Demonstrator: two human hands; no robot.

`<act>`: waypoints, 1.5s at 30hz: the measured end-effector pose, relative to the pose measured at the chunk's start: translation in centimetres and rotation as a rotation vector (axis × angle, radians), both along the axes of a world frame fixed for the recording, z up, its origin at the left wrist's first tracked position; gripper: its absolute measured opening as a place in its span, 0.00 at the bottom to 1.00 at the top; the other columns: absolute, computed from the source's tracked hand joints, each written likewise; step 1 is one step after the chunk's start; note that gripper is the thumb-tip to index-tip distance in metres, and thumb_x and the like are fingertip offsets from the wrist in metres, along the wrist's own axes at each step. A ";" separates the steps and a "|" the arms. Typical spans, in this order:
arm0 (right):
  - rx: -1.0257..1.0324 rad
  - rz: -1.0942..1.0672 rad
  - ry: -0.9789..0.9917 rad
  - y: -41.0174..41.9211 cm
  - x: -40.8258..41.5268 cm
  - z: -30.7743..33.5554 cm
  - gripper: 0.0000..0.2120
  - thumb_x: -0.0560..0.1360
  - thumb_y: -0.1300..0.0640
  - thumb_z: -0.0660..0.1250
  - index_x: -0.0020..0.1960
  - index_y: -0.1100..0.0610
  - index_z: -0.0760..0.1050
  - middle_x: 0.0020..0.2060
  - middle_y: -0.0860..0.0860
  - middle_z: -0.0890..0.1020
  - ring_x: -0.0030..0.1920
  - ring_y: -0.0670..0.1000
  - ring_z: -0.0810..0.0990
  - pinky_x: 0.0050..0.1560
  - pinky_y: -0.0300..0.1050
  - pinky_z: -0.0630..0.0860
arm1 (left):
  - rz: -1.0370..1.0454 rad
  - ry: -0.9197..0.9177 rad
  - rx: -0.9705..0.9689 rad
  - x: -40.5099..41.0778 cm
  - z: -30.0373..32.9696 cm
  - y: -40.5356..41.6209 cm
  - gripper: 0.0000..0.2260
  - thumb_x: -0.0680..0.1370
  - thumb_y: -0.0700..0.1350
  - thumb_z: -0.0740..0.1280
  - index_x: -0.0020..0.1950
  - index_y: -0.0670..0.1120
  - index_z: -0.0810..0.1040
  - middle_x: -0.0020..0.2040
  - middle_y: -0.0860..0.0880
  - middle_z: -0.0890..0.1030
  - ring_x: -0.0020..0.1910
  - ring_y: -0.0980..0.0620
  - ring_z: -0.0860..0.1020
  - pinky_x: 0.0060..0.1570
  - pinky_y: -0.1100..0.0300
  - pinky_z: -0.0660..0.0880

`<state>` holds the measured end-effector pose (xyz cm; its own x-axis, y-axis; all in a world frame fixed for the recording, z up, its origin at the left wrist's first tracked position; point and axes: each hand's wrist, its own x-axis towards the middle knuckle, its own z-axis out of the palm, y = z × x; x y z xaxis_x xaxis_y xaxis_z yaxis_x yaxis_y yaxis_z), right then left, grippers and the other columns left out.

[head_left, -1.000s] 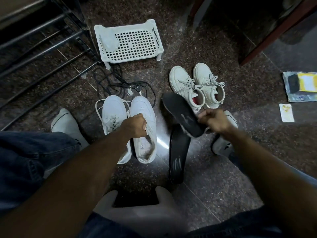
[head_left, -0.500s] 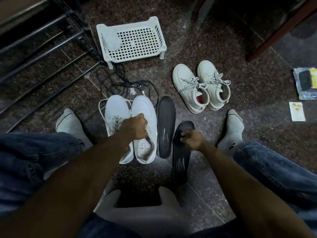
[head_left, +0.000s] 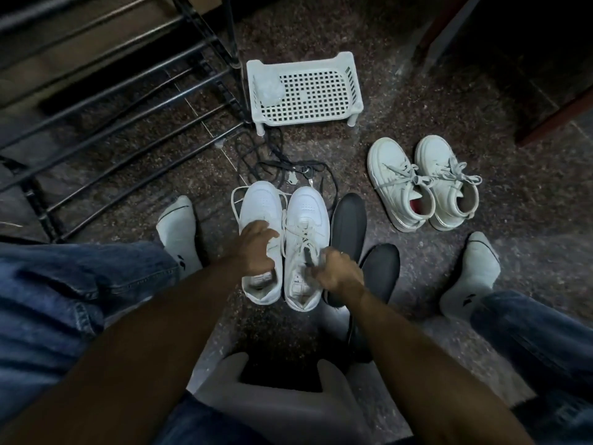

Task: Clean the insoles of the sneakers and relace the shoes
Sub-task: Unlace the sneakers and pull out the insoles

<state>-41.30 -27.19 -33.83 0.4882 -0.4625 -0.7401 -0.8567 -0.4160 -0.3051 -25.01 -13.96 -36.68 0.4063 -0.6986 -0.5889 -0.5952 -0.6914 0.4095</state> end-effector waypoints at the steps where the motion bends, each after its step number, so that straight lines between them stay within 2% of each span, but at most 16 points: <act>1: -0.028 0.021 -0.003 0.4 0.3 0.1 0.17 0.74 0.46 0.66 0.57 0.56 0.74 0.55 0.56 0.80 0.55 0.59 0.79 0.50 0.48 0.74 | -0.087 -0.021 0.049 0.2 -0.1 0.5 0.30 0.69 0.41 0.72 0.71 0.46 0.70 0.76 0.45 0.58 0.76 0.45 0.56 0.71 0.53 0.61; 2: -0.056 0.046 -0.014 0.6 0.6 0.3 0.15 0.75 0.50 0.66 0.57 0.58 0.74 0.56 0.57 0.80 0.54 0.60 0.79 0.49 0.49 0.74 | -0.157 -0.061 0.089 0.3 -0.1 0.9 0.30 0.71 0.41 0.71 0.72 0.48 0.69 0.78 0.46 0.55 0.76 0.44 0.57 0.70 0.50 0.62; 4: -0.090 0.070 -0.027 0.7 0.9 0.4 0.14 0.74 0.52 0.65 0.56 0.59 0.74 0.55 0.59 0.80 0.54 0.62 0.79 0.50 0.51 0.75 | -0.179 -0.148 0.123 0.3 -0.2 1.0 0.25 0.74 0.39 0.67 0.71 0.50 0.70 0.77 0.48 0.57 0.71 0.43 0.65 0.65 0.49 0.69; 6: -0.098 0.088 -0.022 0.8 1.2 0.6 0.13 0.75 0.53 0.66 0.56 0.60 0.74 0.54 0.60 0.80 0.54 0.62 0.79 0.51 0.52 0.75 | -0.095 -0.199 0.049 0.4 -0.1 0.5 0.17 0.76 0.37 0.64 0.64 0.47 0.76 0.70 0.46 0.65 0.59 0.40 0.75 0.55 0.48 0.75; 9: -0.118 0.092 -0.028 1.0 1.3 0.6 0.12 0.75 0.57 0.64 0.57 0.60 0.75 0.55 0.60 0.80 0.55 0.62 0.78 0.53 0.53 0.75 | -0.055 -0.229 -0.031 1.1 0.4 0.1 0.09 0.76 0.36 0.64 0.53 0.43 0.79 0.58 0.44 0.71 0.47 0.38 0.78 0.45 0.48 0.76; 13: -0.128 0.049 -0.048 1.3 0.9 0.5 0.13 0.75 0.57 0.63 0.58 0.60 0.74 0.56 0.61 0.80 0.55 0.63 0.79 0.53 0.54 0.75 | 0.060 -0.196 -0.030 1.2 0.1 0.3 0.08 0.74 0.39 0.65 0.51 0.45 0.78 0.55 0.45 0.72 0.49 0.39 0.77 0.47 0.49 0.76; 16: -0.104 0.048 -0.043 1.2 1.0 0.4 0.12 0.75 0.58 0.64 0.57 0.60 0.74 0.55 0.60 0.80 0.54 0.63 0.79 0.52 0.53 0.75 | 0.112 -0.110 0.020 0.2 -0.4 0.4 0.17 0.71 0.40 0.67 0.59 0.47 0.73 0.59 0.46 0.67 0.49 0.39 0.77 0.47 0.48 0.75; 19: -0.087 0.066 -0.035 1.0 1.3 0.4 0.13 0.73 0.61 0.63 0.58 0.60 0.74 0.56 0.60 0.80 0.55 0.63 0.79 0.53 0.53 0.75 | 0.029 -0.200 0.160 -0.5 0.0 0.4 0.27 0.72 0.37 0.67 0.68 0.49 0.64 0.63 0.43 0.65 0.49 0.37 0.77 0.42 0.52 0.72; 22: -0.062 0.038 -0.045 0.9 1.5 0.7 0.14 0.72 0.61 0.64 0.57 0.60 0.75 0.55 0.60 0.80 0.55 0.63 0.78 0.53 0.53 0.75 | -0.018 -0.290 0.184 -0.4 0.2 0.6 0.28 0.74 0.37 0.66 0.71 0.49 0.60 0.63 0.42 0.66 0.51 0.37 0.77 0.45 0.48 0.74; 25: -0.032 0.007 -0.070 0.8 1.7 0.6 0.12 0.72 0.60 0.65 0.55 0.59 0.76 0.54 0.59 0.81 0.54 0.62 0.78 0.53 0.52 0.75 | 0.091 -0.280 0.081 1.0 0.2 0.7 0.21 0.75 0.36 0.62 0.67 0.47 0.67 0.60 0.40 0.71 0.54 0.35 0.76 0.49 0.45 0.75; 28: 0.026 -0.019 -0.098 0.7 2.4 0.3 0.11 0.74 0.57 0.65 0.55 0.58 0.76 0.54 0.58 0.81 0.53 0.61 0.79 0.51 0.49 0.74 | 0.148 -0.281 0.013 2.6 0.2 0.5 0.18 0.74 0.36 0.63 0.62 0.49 0.73 0.58 0.42 0.74 0.54 0.38 0.76 0.50 0.48 0.74; 32: 0.102 -0.049 -0.121 -0.8 2.7 -0.1 0.17 0.72 0.53 0.69 0.61 0.53 0.77 0.53 0.53 0.83 0.54 0.57 0.81 0.56 0.49 0.78 | 0.244 -0.181 -0.034 3.8 0.0 -0.5 0.15 0.70 0.36 0.67 0.54 0.48 0.78 0.60 0.46 0.74 0.59 0.43 0.74 0.55 0.52 0.72; 35: -0.005 -0.111 -0.162 -4.5 1.7 0.0 0.16 0.75 0.48 0.66 0.62 0.50 0.77 0.55 0.52 0.83 0.53 0.55 0.81 0.57 0.52 0.78 | 0.266 -0.183 -0.171 3.4 0.3 -2.7 0.13 0.68 0.35 0.66 0.50 0.47 0.80 0.56 0.45 0.75 0.57 0.43 0.74 0.53 0.51 0.73; 39: -0.458 -0.216 -0.131 -11.3 -1.0 1.0 0.16 0.75 0.52 0.64 0.60 0.57 0.77 0.58 0.60 0.79 0.58 0.62 0.78 0.55 0.52 0.76 | 0.186 -0.173 -0.282 1.1 0.9 -6.8 0.12 0.70 0.36 0.64 0.49 0.47 0.81 0.54 0.46 0.78 0.55 0.43 0.75 0.49 0.54 0.72; 41: -0.578 -0.192 -0.111 -14.5 -2.4 1.2 0.15 0.74 0.56 0.64 0.58 0.61 0.75 0.58 0.62 0.77 0.58 0.64 0.76 0.55 0.55 0.75 | 0.150 -0.152 -0.307 -0.2 1.2 -8.7 0.12 0.71 0.37 0.63 0.50 0.47 0.81 0.56 0.47 0.78 0.57 0.44 0.75 0.51 0.53 0.72; 45: -0.374 -0.073 0.019 -18.1 -4.1 -0.3 0.16 0.73 0.57 0.65 0.59 0.60 0.71 0.56 0.64 0.78 0.58 0.66 0.76 0.56 0.53 0.73 | 0.064 -0.129 -0.314 -1.7 1.3 -11.4 0.12 0.72 0.38 0.63 0.51 0.48 0.81 0.55 0.48 0.78 0.58 0.45 0.74 0.53 0.52 0.74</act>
<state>-45.42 -45.24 -34.17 0.4313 -0.7355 -0.5225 -0.8925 -0.4327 -0.1275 -26.69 -25.37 -35.34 0.5125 -0.8083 -0.2897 -0.6155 -0.5811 0.5325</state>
